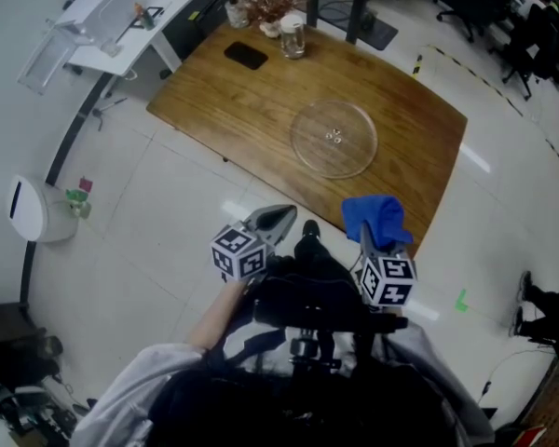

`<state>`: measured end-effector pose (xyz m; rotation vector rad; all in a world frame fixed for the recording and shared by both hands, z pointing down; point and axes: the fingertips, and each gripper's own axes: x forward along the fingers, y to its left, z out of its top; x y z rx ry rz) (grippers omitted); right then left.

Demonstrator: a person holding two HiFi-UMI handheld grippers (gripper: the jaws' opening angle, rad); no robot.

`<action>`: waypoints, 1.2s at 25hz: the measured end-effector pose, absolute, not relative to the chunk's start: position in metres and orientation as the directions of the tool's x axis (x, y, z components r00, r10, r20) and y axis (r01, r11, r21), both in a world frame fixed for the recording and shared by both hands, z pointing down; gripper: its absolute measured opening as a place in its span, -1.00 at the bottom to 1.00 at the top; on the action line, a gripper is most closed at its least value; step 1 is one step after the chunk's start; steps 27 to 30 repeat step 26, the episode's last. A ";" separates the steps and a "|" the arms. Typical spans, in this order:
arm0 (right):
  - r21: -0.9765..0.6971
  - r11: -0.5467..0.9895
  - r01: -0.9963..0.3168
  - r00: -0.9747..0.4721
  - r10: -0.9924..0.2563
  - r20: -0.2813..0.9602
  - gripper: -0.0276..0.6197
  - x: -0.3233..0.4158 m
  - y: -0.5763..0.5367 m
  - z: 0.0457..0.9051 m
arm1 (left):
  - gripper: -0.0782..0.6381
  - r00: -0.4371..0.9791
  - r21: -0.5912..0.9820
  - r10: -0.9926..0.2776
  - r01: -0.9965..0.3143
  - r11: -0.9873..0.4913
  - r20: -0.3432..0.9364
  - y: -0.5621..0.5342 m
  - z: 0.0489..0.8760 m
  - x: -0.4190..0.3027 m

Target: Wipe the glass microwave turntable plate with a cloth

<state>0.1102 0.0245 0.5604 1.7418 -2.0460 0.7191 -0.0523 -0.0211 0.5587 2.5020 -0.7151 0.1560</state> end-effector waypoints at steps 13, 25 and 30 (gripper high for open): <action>-0.150 0.111 -0.982 -0.177 -0.803 0.568 -0.67 0.111 0.042 0.557 | -0.78 0.859 0.452 -0.458 -0.511 -0.731 0.230 -0.011 0.552 -0.049; -0.150 0.101 -0.984 -0.169 -0.804 0.570 -0.67 0.115 0.044 0.556 | -0.78 0.863 0.464 -0.450 -0.504 -0.729 0.230 -0.013 0.556 -0.046; -0.149 0.100 -0.984 -0.168 -0.803 0.572 -0.67 0.115 0.044 0.557 | -0.78 0.862 0.465 -0.452 -0.506 -0.727 0.230 -0.014 0.557 -0.046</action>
